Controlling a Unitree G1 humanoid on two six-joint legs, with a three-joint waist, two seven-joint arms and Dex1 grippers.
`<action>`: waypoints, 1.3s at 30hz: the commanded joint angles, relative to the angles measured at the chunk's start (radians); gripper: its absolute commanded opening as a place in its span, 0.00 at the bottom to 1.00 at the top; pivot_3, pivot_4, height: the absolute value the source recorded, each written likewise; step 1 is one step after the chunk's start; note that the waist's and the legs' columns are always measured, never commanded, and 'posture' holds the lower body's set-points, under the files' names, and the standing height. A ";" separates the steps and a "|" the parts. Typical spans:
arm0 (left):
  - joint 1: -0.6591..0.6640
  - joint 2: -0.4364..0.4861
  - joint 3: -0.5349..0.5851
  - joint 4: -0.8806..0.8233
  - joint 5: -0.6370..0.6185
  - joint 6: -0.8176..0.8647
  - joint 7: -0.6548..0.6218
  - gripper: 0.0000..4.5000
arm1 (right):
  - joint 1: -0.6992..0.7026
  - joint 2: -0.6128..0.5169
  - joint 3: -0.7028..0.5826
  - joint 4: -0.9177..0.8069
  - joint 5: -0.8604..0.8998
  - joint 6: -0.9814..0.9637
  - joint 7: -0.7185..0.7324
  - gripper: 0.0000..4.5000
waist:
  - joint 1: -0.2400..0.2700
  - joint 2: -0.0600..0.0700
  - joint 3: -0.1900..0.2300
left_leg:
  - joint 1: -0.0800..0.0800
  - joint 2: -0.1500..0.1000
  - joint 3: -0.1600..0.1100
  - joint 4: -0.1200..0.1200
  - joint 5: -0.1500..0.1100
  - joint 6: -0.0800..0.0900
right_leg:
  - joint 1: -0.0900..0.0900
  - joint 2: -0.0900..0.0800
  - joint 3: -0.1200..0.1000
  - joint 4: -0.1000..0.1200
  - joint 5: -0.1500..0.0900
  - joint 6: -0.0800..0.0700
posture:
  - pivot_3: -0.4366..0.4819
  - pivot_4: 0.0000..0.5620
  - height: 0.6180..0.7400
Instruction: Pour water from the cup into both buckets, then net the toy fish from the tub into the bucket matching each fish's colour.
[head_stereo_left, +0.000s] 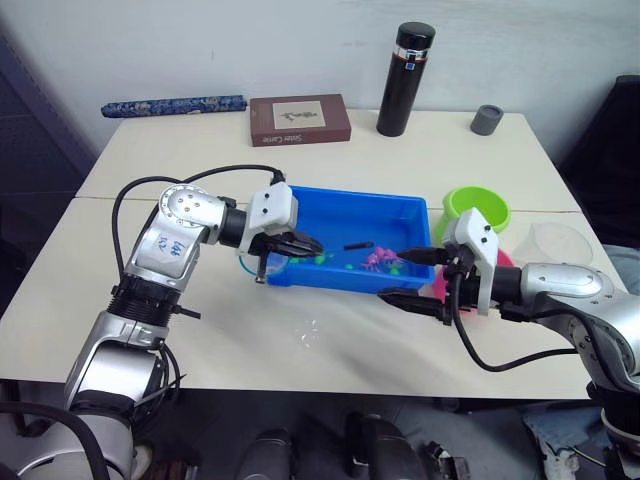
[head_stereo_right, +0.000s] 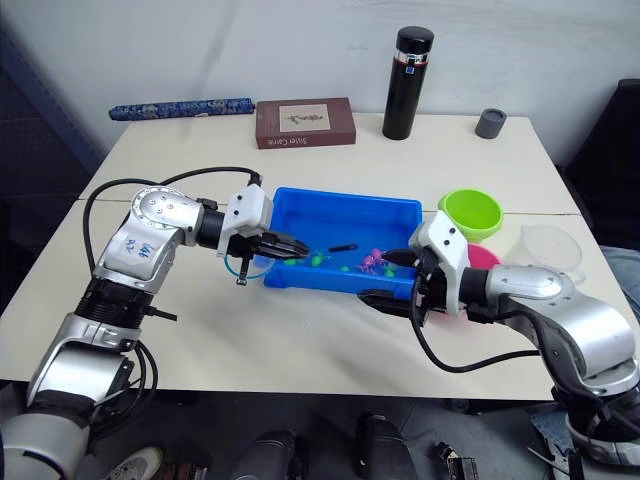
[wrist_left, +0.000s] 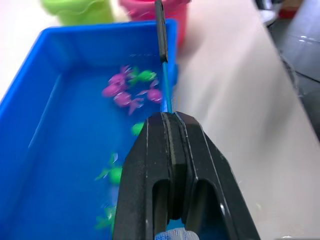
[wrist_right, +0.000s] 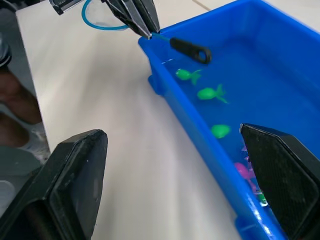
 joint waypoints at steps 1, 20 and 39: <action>-0.041 -0.023 -0.018 -0.001 -0.030 -0.043 -0.080 0.00 | -0.020 -0.013 0.003 -0.039 0.017 0.012 0.007 1.00 | 0.001 0.000 0.000 | 0.000 0.000 0.000 0.000 0.000 0.000 | 0.000 0.000 0.000 0.000 0.000 0.000 | 0.48 0.27 1.00; -0.062 -0.109 -0.069 0.024 -0.009 -0.090 -0.129 0.00 | -0.066 0.022 0.025 -0.076 0.075 0.076 -0.030 1.00 | 0.000 0.000 0.000 | -0.001 0.000 -0.001 0.001 0.000 0.001 | 0.000 0.000 -0.001 0.000 0.000 0.000 | 0.48 0.27 1.00; -0.064 -0.101 -0.063 0.025 -0.005 -0.089 -0.120 0.00 | -0.064 0.008 0.022 -0.074 0.085 0.075 -0.013 0.01 | 0.000 0.000 0.000 | -0.001 0.000 -0.001 0.001 0.000 0.001 | 0.000 0.000 -0.001 0.000 0.000 0.000 | 0.48 0.27 1.00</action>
